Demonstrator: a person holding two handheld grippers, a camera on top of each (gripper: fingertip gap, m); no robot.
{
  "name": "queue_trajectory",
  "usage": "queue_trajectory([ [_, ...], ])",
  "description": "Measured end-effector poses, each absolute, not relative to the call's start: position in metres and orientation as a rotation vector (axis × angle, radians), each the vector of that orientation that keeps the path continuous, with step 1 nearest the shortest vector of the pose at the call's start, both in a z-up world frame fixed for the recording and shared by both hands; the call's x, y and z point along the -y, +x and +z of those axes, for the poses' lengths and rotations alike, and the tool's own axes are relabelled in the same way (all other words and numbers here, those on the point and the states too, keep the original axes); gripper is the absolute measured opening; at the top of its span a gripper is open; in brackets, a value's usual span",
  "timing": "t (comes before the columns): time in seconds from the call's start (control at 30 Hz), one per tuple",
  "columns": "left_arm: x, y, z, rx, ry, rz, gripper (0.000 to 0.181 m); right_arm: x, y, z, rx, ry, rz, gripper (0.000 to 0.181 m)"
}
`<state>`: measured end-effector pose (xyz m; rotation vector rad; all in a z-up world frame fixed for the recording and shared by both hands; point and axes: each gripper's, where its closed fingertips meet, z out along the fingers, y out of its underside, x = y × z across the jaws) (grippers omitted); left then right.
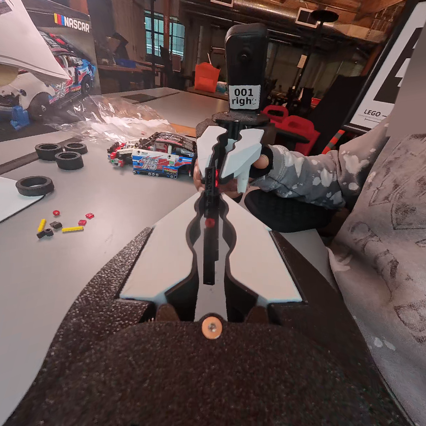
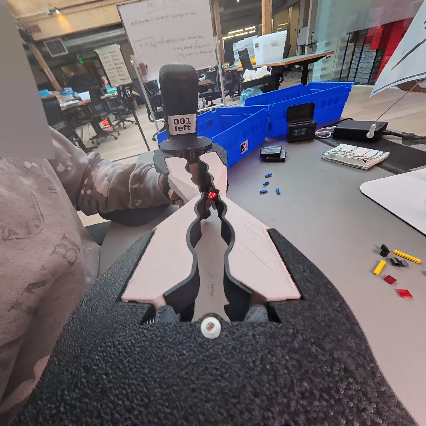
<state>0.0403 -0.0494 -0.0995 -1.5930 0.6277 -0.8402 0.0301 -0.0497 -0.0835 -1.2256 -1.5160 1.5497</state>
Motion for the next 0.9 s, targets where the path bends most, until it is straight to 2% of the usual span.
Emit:
queue_trajectory([
  [0.17,0.055,0.048,-0.108,-0.661,-1.65,-0.914,0.01,0.051,0.037,-0.084,1.55,-1.207,1.595,0.009],
  [0.3,0.068,0.058,-0.119,-0.745,-1.724,-1.018,0.021,0.055,0.046,-0.094,1.642,-1.2,1.62,0.009],
  [0.43,0.072,0.063,-0.128,-0.771,-1.772,-1.067,0.023,0.069,0.05,-0.105,1.753,-1.182,1.618,0.009],
  [0.5,0.072,0.063,-0.128,-0.777,-1.776,-1.06,0.018,0.074,0.049,-0.109,1.786,-1.179,1.607,0.009],
  [0.53,0.074,0.064,-0.129,-0.795,-1.774,-1.05,0.007,0.073,0.048,-0.11,1.778,-1.183,1.596,0.008],
  [0.9,0.055,0.052,-0.098,-0.652,-1.648,-0.924,0.006,0.056,0.041,-0.081,1.394,-1.311,2.093,0.007],
])
